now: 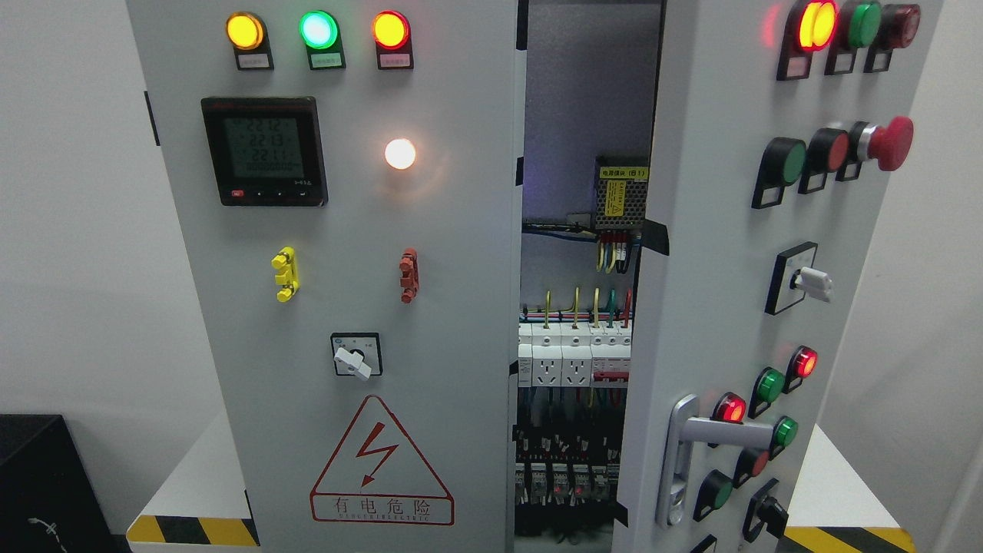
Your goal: Open door with both hands
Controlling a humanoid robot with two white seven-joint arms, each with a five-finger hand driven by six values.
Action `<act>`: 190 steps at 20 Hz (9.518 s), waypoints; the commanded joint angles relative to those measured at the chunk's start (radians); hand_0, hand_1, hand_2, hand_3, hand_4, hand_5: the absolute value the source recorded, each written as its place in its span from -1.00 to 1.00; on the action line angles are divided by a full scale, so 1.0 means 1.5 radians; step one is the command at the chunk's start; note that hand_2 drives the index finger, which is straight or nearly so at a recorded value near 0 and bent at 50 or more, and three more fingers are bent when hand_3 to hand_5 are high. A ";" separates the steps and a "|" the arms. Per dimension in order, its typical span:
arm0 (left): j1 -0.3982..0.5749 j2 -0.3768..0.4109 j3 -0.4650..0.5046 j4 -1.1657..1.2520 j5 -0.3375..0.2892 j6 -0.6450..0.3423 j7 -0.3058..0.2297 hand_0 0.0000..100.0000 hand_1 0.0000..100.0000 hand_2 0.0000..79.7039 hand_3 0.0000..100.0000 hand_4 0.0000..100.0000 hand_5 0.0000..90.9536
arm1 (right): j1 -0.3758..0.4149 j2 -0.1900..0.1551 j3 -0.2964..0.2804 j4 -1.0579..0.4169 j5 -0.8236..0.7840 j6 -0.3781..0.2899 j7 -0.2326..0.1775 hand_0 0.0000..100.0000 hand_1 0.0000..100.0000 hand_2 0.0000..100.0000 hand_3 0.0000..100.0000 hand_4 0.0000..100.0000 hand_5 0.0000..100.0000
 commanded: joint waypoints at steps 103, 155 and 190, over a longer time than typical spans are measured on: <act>-0.978 -0.026 -0.791 -1.063 0.972 0.168 0.042 -1.00 -1.00 -1.00 -1.00 -1.00 -1.00 | 0.000 0.001 0.000 0.000 0.001 0.000 0.000 -1.00 -1.00 -1.00 -1.00 -1.00 -1.00; 0.029 0.062 -0.261 0.037 0.209 -0.043 -0.048 -1.00 -1.00 -1.00 -1.00 -1.00 -1.00 | 0.000 0.000 0.000 0.000 0.000 0.000 0.000 -1.00 -1.00 -1.00 -1.00 -1.00 -1.00; 0.055 0.070 0.079 0.032 -0.008 -0.041 -0.012 -1.00 -1.00 -1.00 -1.00 -1.00 -1.00 | 0.399 -0.225 0.103 -1.278 -0.003 -0.126 0.193 -1.00 -1.00 -1.00 -1.00 -1.00 -1.00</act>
